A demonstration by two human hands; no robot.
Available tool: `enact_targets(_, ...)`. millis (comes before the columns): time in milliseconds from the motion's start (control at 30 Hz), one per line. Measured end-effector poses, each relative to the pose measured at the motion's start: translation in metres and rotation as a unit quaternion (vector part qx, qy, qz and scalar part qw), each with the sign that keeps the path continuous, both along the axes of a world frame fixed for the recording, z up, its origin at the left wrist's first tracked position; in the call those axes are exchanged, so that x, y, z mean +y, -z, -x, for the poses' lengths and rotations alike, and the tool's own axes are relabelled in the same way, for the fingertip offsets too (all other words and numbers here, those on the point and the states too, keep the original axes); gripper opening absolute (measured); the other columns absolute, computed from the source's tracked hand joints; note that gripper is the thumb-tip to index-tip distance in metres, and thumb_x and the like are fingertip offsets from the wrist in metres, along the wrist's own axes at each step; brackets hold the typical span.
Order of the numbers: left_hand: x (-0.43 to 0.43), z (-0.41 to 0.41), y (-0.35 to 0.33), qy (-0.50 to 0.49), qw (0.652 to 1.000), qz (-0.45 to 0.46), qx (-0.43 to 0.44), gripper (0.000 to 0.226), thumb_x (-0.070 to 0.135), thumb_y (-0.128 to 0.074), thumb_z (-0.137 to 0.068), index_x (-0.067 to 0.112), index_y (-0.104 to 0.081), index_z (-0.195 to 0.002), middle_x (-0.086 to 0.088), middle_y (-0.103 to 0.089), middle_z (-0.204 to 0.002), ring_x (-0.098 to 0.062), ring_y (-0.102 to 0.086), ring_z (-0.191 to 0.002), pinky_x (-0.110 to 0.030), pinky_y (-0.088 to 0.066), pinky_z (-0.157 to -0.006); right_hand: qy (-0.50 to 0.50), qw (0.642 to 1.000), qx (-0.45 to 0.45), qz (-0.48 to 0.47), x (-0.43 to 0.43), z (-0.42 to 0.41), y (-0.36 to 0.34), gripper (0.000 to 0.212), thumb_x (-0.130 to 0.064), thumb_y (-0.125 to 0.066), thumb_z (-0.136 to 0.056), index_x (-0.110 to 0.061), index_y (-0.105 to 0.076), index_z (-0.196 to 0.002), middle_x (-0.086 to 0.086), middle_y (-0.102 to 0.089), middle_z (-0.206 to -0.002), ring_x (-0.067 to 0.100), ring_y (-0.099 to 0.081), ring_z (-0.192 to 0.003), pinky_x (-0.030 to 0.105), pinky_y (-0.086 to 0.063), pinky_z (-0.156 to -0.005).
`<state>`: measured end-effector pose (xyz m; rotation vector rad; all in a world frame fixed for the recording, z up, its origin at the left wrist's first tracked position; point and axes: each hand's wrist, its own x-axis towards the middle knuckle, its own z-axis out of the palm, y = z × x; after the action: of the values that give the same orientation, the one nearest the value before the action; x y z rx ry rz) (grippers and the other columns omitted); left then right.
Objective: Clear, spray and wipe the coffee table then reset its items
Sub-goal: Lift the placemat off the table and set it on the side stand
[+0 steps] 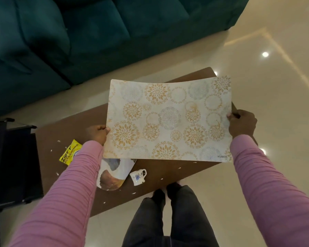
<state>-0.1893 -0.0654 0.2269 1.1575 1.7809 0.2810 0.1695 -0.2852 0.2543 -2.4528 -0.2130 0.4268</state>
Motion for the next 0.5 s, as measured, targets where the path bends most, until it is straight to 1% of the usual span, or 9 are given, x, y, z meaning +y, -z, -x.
enact_targets(33, -0.006, 0.015, -0.004, -0.008, 1.000, -0.004, 0.003, 0.025, 0.005, -0.059, -0.095, 0.001, -0.066, -0.118, -0.009, -0.064, -0.106, -0.022, -0.060, -0.078, -0.032, -0.048, -0.081, -0.007, 1.000, 0.002, -0.002, -0.002, 0.010, -0.007, 0.025, -0.015, -0.063, -0.090, -0.006, -0.069, -0.113, 0.020, -0.067, -0.111, 0.034, -0.064, -0.098, 0.027, -0.045, -0.082)
enact_targets(100, -0.019, 0.047, -0.012, -0.033, 0.999, -0.007, 0.003, 0.024, 0.007, -0.065, -0.091, 0.003, -0.069, -0.114, -0.009, -0.069, -0.108, -0.025, -0.065, -0.091, -0.035, -0.051, -0.088, -0.022, 1.000, 0.006, -0.010, -0.005, 0.029, -0.019, 0.026, -0.015, -0.064, -0.090, -0.004, -0.069, -0.113, 0.019, -0.067, -0.112, 0.033, -0.063, -0.100, 0.025, -0.042, -0.081)
enact_targets(167, -0.030, 0.076, -0.013, -0.050, 0.999, 0.001, 0.006, 0.024, 0.010, -0.069, -0.087, 0.006, -0.071, -0.111, -0.012, -0.071, -0.110, -0.029, -0.067, -0.098, -0.042, -0.053, -0.095, -0.035, 0.999, 0.006, -0.016, -0.009, 0.046, -0.027, 0.026, -0.014, -0.064, -0.090, -0.003, -0.068, -0.113, 0.020, -0.066, -0.113, 0.034, -0.062, -0.102, 0.025, -0.041, -0.080)
enact_targets(233, -0.043, 0.104, -0.010, -0.058, 0.998, 0.014, 0.012, 0.025, 0.011, -0.070, -0.087, 0.007, -0.071, -0.112, -0.013, -0.071, -0.110, -0.031, -0.067, -0.101, -0.047, -0.052, -0.097, -0.063, 0.998, 0.004, -0.005, -0.015, 0.063, -0.031, 0.026, -0.014, -0.064, -0.091, -0.001, -0.068, -0.113, 0.021, -0.066, -0.113, 0.034, -0.062, -0.103, 0.024, -0.039, -0.079)
enact_targets(300, -0.059, 0.129, -0.008, -0.076, 0.997, 0.015, 0.009, 0.026, 0.011, -0.071, -0.086, 0.009, -0.072, -0.112, -0.012, -0.071, -0.110, -0.031, -0.067, -0.101, -0.047, -0.052, -0.097, -0.095, 0.996, 0.003, 0.001, -0.023, 0.079, -0.032, 0.026, -0.015, -0.064, -0.091, -0.001, -0.068, -0.113, 0.021, -0.067, -0.112, 0.034, -0.062, -0.102, 0.023, -0.038, -0.078)
enact_targets(367, -0.074, 0.149, -0.007, -0.094, 0.995, 0.014, -0.006, 0.021, 0.012, -0.072, -0.084, 0.013, -0.073, -0.105, -0.009, -0.072, -0.109, -0.028, -0.067, -0.100, -0.047, -0.052, -0.097, -0.110, 0.994, 0.001, 0.005, -0.031, 0.091, -0.034, 0.027, -0.015, -0.063, -0.091, 0.000, -0.067, -0.113, 0.021, -0.068, -0.110, 0.033, -0.063, -0.101, 0.022, -0.037, -0.078)
enact_targets(433, -0.087, 0.173, -0.001, -0.101, 0.995, 0.013, -0.024, 0.013, 0.012, -0.069, -0.086, 0.020, -0.070, -0.096, -0.006, -0.070, -0.108, -0.025, -0.065, -0.101, -0.046, -0.051, -0.098, -0.121, 0.993, 0.000, -0.002, -0.041, 0.105, -0.037, 0.026, -0.014, -0.063, -0.091, 0.001, -0.068, -0.112, 0.021, -0.068, -0.109, 0.032, -0.063, -0.100, 0.022, -0.037, -0.078)
enact_targets(500, -0.102, 0.192, -0.008, -0.133, 0.990, 0.021, -0.049, 0.008, 0.013, -0.068, -0.087, 0.018, -0.066, -0.092, -0.010, -0.070, -0.112, -0.029, -0.066, -0.102, -0.049, -0.050, -0.099, -0.133, 0.991, -0.005, -0.004, -0.049, 0.119, -0.041, 0.025, -0.014, -0.063, -0.091, 0.001, -0.068, -0.110, 0.020, -0.069, -0.108, 0.031, -0.063, -0.099, 0.022, -0.038, -0.078)
